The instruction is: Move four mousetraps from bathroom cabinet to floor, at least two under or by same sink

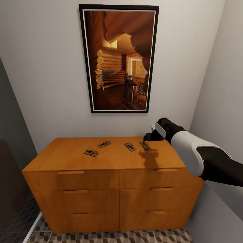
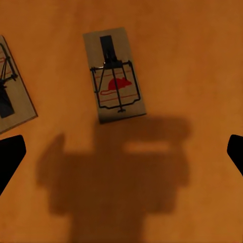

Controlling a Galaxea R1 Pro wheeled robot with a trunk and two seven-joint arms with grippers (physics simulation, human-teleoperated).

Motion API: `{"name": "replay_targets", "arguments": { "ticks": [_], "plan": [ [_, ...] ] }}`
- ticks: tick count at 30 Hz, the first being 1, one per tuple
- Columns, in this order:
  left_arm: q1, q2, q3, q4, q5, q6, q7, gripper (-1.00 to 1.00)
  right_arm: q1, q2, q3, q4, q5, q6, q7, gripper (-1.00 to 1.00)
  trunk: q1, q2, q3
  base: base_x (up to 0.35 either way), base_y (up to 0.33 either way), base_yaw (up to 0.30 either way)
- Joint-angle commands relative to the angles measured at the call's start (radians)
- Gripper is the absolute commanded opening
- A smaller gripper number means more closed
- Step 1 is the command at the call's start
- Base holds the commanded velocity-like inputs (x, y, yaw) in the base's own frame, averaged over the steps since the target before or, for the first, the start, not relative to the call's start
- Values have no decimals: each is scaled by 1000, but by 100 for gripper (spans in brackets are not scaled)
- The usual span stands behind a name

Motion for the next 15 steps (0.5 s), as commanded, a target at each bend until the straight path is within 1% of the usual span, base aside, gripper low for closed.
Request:
{"name": "replay_targets", "arguments": {
  "ticks": [1, 15],
  "plan": [
    [1, 0, 6, -2, -3, -1, 1, 100, 0, 0, -1, 0, 4, 3, 2, 100, 0, 0, -1, 0, 0, 0],
    [1, 0, 6, -2, -3, -1, 1, 100, 1, -1, -2, 7, 3, -7, 6, 100, 0, 0, -1, 0, 0, 0]
  ]
}}
